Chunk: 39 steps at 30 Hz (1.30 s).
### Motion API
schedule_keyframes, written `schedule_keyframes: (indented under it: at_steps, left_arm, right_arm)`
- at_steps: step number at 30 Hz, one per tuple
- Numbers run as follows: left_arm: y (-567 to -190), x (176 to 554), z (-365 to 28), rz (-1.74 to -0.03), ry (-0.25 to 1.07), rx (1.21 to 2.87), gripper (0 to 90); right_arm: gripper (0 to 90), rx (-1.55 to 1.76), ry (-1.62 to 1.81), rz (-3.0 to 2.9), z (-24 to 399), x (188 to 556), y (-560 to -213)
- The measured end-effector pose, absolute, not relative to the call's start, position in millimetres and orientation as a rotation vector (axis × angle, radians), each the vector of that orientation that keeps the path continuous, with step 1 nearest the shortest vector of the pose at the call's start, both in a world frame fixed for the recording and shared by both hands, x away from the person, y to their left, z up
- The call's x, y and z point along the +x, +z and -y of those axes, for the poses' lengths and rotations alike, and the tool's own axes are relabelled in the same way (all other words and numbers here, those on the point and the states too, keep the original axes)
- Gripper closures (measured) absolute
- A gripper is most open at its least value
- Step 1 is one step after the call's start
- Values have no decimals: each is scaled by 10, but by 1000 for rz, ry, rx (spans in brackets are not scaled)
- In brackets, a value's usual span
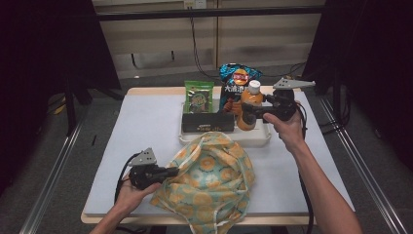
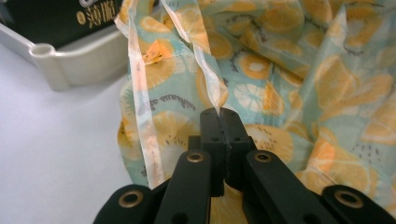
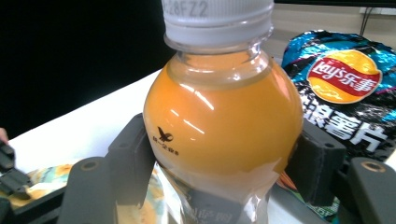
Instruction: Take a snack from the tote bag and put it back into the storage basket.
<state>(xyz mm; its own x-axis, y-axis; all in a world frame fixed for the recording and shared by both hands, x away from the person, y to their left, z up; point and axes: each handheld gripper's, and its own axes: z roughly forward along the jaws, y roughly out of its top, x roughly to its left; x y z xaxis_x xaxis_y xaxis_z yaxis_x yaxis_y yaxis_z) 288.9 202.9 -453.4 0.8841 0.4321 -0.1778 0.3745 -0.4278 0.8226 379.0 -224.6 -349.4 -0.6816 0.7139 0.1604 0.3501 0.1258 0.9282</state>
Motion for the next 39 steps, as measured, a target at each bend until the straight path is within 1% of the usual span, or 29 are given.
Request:
schedule_keyframes:
  at_steps: [4, 10, 15, 17, 19, 20, 22, 23, 24, 25, 28, 29, 30, 38, 39]
  left_arm:
    - [-4538, 2829, -2065, -580, 53, 2049, 900]
    - [-4519, 2793, -2019, -579, 37, 2040, 900]
    - [-4529, 2771, -2087, -591, 46, 2012, 896]
    - [-4518, 2792, -2112, -598, 58, 1994, 867]
    - [-4507, 2808, -2120, -609, 78, 1979, 782]
    - [-4495, 2825, -2126, -646, 100, 1948, 690]
    - [-4476, 2839, -2146, -637, 109, 1925, 680]
    - [-4467, 2844, -2153, -640, 113, 1910, 659]
    - [-4467, 2844, -2153, -640, 113, 1910, 612]
    - [-4461, 2854, -2155, -642, 123, 1902, 612]
    - [-4437, 2872, -2162, -653, 134, 1878, 518]
    - [-4429, 2878, -2168, -658, 149, 1870, 452]
    - [-4421, 2880, -2180, -664, 161, 1855, 408]
    - [-4437, 2930, -2314, -735, 206, 1821, 228]
    - [-4443, 2941, -2326, -738, 209, 1814, 173]
  right_arm:
    - [317, 1043, 1557, -2082, 2287, 3805, -3520]
    - [317, 1064, 1560, -2065, 2336, 3884, -3590]
    - [317, 1087, 1550, -2060, 2370, 3948, -3652]
    - [317, 1093, 1532, -2067, 2387, 4005, -3697]
    - [317, 1102, 1524, -2066, 2402, 4045, -3735]
    - [317, 1105, 1522, -2063, 2410, 4064, -3755]
    - [317, 1113, 1518, -2063, 2428, 4097, -3793]
    - [317, 1116, 1513, -2059, 2432, 4109, -3811]
    - [317, 1117, 1506, -2059, 2433, 4121, -3826]
    - [317, 1117, 1506, -2059, 2433, 4121, -3826]
    - [317, 1123, 1494, -2061, 2428, 4153, -3876]
    - [317, 1123, 1486, -2063, 2425, 4163, -3897]
    - [317, 1121, 1486, -2064, 2427, 4171, -3914]
    - [317, 1140, 1469, -2077, 2430, 4226, -4061]
    - [317, 1149, 1467, -2080, 2424, 4237, -4082]
